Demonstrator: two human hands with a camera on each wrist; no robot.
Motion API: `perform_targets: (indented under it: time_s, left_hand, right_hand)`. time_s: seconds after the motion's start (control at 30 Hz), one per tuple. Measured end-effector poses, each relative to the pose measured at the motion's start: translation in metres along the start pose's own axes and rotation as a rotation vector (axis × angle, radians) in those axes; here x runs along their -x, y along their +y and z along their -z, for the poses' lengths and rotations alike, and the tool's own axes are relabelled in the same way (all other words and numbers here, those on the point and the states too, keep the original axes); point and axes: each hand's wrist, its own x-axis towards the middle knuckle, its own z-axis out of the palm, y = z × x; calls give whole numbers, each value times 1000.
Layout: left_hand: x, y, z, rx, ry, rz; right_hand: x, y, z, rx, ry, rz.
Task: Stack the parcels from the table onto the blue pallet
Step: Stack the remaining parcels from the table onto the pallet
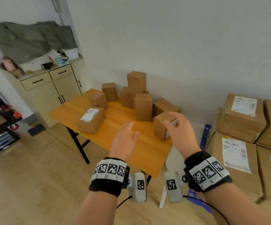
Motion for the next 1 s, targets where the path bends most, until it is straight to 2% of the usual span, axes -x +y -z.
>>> perform_targets:
  time_s: [0.2, 0.43, 0.57, 0.8, 1.0]
  left_hand:
    - [5, -71, 50, 47, 53, 161]
    - [-21, -139, 79, 90, 127, 311]
    - [-52, -173, 90, 16, 148, 344]
    - [-125, -238, 97, -99, 53, 442]
    - [-189, -279, 108, -100, 30, 513]
  right_hand:
    - [1, -23, -90, 23, -177, -18]
    - [-28, -40, -175, 54, -333, -54]
    - [-60, -44, -229, 56, -416, -85]
    - [-123, -38, -328, 56, -513, -231]
    - [-169, -30, -388, 106, -602, -264]
